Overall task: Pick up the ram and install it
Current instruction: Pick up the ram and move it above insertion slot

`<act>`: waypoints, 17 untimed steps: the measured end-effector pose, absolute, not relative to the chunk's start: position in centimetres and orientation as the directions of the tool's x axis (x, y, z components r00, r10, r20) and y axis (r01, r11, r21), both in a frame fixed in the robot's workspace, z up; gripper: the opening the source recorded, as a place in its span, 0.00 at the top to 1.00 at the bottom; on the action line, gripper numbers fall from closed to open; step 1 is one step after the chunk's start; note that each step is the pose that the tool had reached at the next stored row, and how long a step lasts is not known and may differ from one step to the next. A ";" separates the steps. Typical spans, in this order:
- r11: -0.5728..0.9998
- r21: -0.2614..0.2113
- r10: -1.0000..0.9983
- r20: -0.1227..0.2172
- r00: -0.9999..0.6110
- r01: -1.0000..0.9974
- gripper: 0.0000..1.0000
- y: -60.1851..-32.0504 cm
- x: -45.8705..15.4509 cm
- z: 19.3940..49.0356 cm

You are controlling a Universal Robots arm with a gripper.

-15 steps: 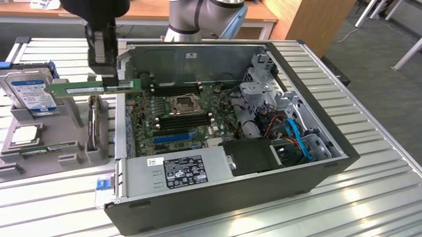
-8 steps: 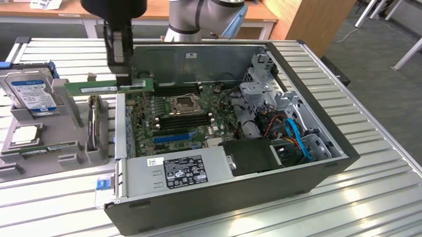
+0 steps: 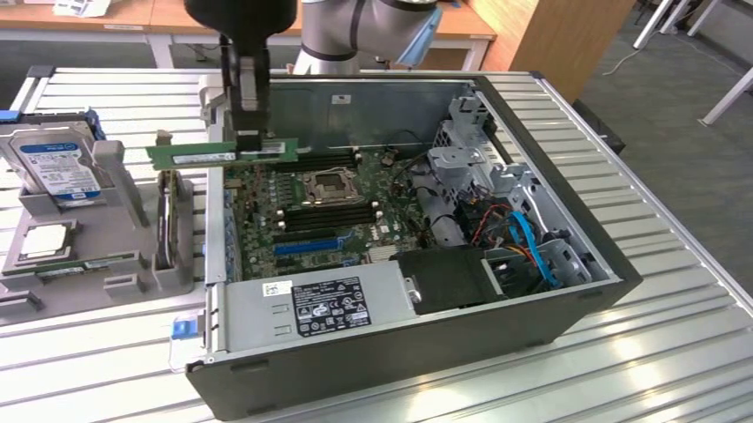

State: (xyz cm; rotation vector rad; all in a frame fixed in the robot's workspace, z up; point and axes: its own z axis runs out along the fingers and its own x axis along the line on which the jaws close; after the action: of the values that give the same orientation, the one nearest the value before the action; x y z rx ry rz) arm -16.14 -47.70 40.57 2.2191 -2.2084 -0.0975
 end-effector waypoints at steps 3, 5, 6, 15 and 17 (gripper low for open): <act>-0.006 0.051 -0.999 -0.038 0.004 -0.999 0.89 -47.7 -15.2 40.6; -0.006 0.051 -0.999 -0.038 0.004 -0.999 0.89 -47.7 -14.6 40.6; -0.006 0.051 -0.999 -0.038 0.004 -0.999 0.89 -47.7 -14.3 40.6; -0.006 0.051 -0.999 -0.037 0.004 -0.999 0.89 -47.7 -11.6 40.6; -0.006 0.051 -0.999 -0.038 0.004 -0.999 0.89 -47.7 -11.1 40.6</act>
State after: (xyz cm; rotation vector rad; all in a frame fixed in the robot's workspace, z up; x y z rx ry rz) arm -11.07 -47.70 40.57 2.2189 -2.2084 -0.0978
